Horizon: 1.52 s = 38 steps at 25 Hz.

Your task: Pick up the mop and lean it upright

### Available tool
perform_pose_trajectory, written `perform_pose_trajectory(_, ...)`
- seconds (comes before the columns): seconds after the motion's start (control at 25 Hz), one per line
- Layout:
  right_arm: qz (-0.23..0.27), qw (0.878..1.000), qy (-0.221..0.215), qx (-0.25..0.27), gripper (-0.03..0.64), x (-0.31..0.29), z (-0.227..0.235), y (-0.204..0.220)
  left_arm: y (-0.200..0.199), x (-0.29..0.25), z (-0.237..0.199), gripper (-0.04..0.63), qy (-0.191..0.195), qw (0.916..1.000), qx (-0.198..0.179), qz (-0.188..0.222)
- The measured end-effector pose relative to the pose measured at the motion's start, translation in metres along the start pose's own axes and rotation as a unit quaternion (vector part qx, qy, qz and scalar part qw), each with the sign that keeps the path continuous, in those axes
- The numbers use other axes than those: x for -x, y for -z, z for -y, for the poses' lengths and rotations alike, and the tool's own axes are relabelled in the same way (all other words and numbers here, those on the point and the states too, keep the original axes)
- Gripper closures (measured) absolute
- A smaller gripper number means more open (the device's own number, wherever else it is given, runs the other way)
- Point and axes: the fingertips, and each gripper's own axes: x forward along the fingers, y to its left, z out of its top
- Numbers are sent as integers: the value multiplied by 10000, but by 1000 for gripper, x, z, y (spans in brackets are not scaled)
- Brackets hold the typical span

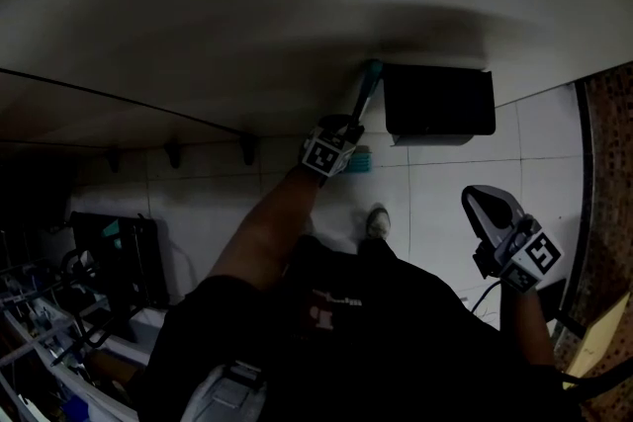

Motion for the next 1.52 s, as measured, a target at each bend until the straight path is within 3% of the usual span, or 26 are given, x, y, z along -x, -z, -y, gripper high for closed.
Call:
perform_pose_trajectory(0.08, -32, 10000, 21, -35, 600, 1, 3, 4, 1, -1, 1, 481, 25, 10000, -90, 18)
perform_pose_trajectory(0.24, 1, 10000, -37, -71, 600, -1, 3, 2, 2, 13, 5, 485, 132, 9996, -243, -74)
perform_pose_trajectory(0.52, 180, 9989, -425, 67, 600, -26, -24, -12, -11, 77, 13, 487, 181, 9990, -400, -51)
perform_pose_trajectory(0.72, 297, 9970, -678, 221, 600, -40, -46, -30, -43, 130, 22, 488, 170, 9987, -472, 3)
perform_pose_trajectory(1.08, 753, 9898, -1098, 517, 600, -41, -95, -104, -146, 250, 47, 489, 54, 9952, -827, 530)
perform_pose_trajectory(1.52, 1167, 9724, -1348, 1502, 600, -10, -140, -199, -310, 411, 99, 494, 313, 9741, -1332, 1803)
